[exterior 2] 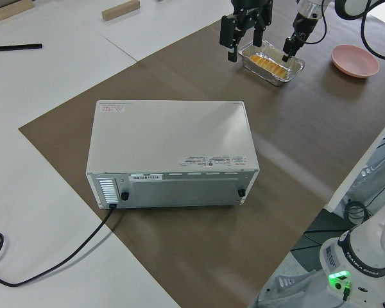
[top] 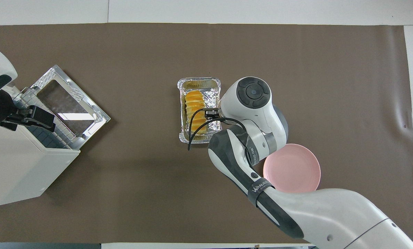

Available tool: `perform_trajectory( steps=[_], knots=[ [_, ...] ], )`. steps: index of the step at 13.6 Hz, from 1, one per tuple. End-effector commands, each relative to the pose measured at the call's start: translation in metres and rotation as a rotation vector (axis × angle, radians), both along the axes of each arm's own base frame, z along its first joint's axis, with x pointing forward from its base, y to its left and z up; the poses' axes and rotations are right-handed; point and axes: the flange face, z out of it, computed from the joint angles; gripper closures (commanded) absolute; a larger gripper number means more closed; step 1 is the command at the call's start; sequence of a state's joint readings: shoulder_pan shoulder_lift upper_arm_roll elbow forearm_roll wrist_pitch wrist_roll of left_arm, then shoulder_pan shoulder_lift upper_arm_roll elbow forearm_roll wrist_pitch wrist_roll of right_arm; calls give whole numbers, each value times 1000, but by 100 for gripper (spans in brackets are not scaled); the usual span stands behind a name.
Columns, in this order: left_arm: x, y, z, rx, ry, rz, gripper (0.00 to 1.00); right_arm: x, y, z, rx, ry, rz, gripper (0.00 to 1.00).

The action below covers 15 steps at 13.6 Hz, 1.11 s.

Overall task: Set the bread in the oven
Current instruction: 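Push the foil tray toward the toaster oven with the right gripper, then reach the left gripper to the foil tray while the right gripper retracts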

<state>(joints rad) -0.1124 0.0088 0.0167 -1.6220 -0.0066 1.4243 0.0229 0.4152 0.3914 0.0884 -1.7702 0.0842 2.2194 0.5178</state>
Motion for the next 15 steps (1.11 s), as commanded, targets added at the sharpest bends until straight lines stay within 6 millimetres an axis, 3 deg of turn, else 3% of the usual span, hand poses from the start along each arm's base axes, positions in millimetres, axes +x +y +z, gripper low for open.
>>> perform_trajectory(
  steps=[1,4,8,10,13,14,15],
  knots=[
    [-3,3,3,2,-17,-4,0,6,-56,79,-23,-29,-49,0],
    [-3,3,3,2,-17,-4,0,1,-149,156,-125,-64,24,0],
    [-5,0,8,3,-23,2,0,-24,-261,221,-157,-43,150,0],
    [-8,-20,17,2,-63,-9,0,-38,-288,238,-156,-19,139,0],
    [3,-72,20,-2,-173,66,0,-60,-298,246,-144,69,135,0],
    [8,-104,11,-16,-163,23,0,-62,-305,248,-139,73,119,0],
    [20,-119,7,-58,-145,28,0,-62,-309,251,-136,68,108,0]
  ],
)
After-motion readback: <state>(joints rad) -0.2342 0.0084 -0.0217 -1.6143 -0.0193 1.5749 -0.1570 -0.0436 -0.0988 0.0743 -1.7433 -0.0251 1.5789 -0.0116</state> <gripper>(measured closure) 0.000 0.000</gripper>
